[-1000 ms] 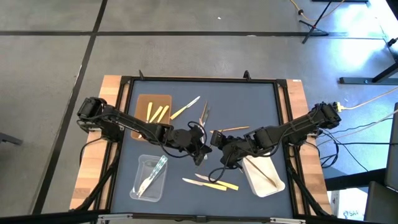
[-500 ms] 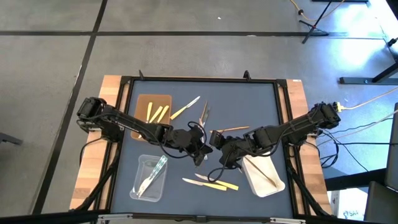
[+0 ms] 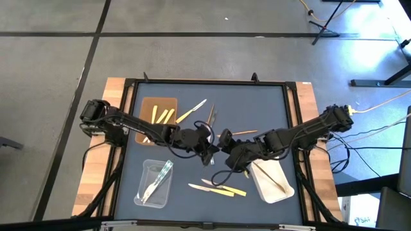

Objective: Sort silverware by color (type)
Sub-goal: Put the gold knife into the white bin

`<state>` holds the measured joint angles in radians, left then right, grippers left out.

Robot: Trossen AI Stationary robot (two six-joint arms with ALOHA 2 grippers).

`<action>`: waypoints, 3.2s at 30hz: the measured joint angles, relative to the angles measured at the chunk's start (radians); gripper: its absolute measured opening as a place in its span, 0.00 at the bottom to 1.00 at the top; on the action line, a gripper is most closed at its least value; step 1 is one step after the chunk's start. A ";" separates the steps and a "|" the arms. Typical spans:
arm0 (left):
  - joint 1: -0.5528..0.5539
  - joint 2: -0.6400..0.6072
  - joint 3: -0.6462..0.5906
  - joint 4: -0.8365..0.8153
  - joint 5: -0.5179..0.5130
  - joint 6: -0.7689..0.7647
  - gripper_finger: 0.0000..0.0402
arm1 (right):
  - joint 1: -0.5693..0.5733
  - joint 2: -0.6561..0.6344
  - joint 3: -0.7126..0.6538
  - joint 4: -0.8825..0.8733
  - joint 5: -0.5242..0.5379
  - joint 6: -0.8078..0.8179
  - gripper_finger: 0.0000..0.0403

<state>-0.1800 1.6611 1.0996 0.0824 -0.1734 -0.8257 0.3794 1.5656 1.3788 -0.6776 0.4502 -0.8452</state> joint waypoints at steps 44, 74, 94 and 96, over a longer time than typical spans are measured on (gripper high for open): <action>-0.002 0.001 -0.001 0.315 -0.235 0.429 0.04 | -0.107 -0.397 -0.169 0.169 0.007 1.102 0.33; -0.014 0.001 -0.001 0.377 -0.227 0.525 0.04 | -0.125 -0.350 -0.169 0.349 -0.128 0.933 0.27; -0.011 0.002 -0.001 0.371 -0.236 0.517 0.13 | -0.124 -0.336 -0.169 0.381 -0.135 0.887 0.01; -0.011 0.002 -0.001 0.371 -0.236 0.516 0.15 | -0.124 -0.335 -0.169 0.378 -0.136 0.890 0.01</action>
<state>-0.1913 1.6630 1.0985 0.4534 -0.4091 -0.3099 0.2554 1.2304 1.2102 -0.2999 0.3145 0.0448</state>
